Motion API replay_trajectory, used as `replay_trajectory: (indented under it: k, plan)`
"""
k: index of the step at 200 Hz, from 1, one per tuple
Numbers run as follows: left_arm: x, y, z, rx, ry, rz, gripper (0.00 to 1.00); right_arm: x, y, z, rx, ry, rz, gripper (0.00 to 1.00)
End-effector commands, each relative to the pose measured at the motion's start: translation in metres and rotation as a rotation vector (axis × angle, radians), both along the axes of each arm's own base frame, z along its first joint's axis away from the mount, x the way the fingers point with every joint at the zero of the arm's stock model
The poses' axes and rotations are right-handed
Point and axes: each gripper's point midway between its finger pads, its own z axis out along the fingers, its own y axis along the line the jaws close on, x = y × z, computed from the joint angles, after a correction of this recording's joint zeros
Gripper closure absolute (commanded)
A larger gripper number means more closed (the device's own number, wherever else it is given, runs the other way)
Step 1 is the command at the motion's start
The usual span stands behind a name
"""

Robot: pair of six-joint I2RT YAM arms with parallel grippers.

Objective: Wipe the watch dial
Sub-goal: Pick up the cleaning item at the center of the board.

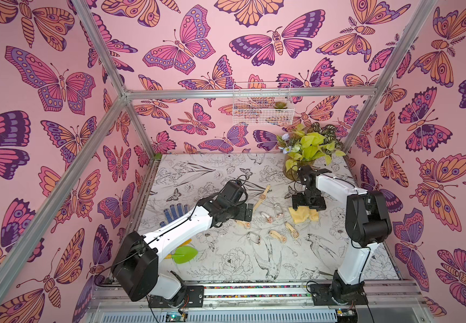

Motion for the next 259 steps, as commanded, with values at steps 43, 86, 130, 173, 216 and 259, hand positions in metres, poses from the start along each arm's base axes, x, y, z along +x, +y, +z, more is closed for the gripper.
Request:
replay_trajectory:
  k: [43,86,130,173,216,259]
  plan:
    - [-0.005,0.009,-0.003,-0.008,0.008,0.037,0.0,-0.006,0.01,-0.031,0.051,0.086,0.017,0.01]
    - [-0.002,0.007,0.0,-0.009,-0.003,0.037,0.0,-0.015,0.016,-0.04,0.086,0.149,0.019,0.33]
    - [0.001,0.011,0.005,-0.001,-0.021,0.05,0.0,-0.012,0.012,-0.017,0.071,0.098,0.016,0.92]
    - [0.008,0.011,0.007,0.005,-0.018,0.061,0.0,-0.006,0.009,0.022,0.067,-0.002,0.002,1.0]
    - [0.018,0.013,0.008,0.023,0.002,0.087,0.0,-0.012,0.012,0.035,0.094,-0.042,0.0,1.0]
    - [0.029,0.028,-0.002,0.075,0.066,0.162,0.0,-0.017,0.015,0.042,0.129,-0.065,-0.009,1.0]
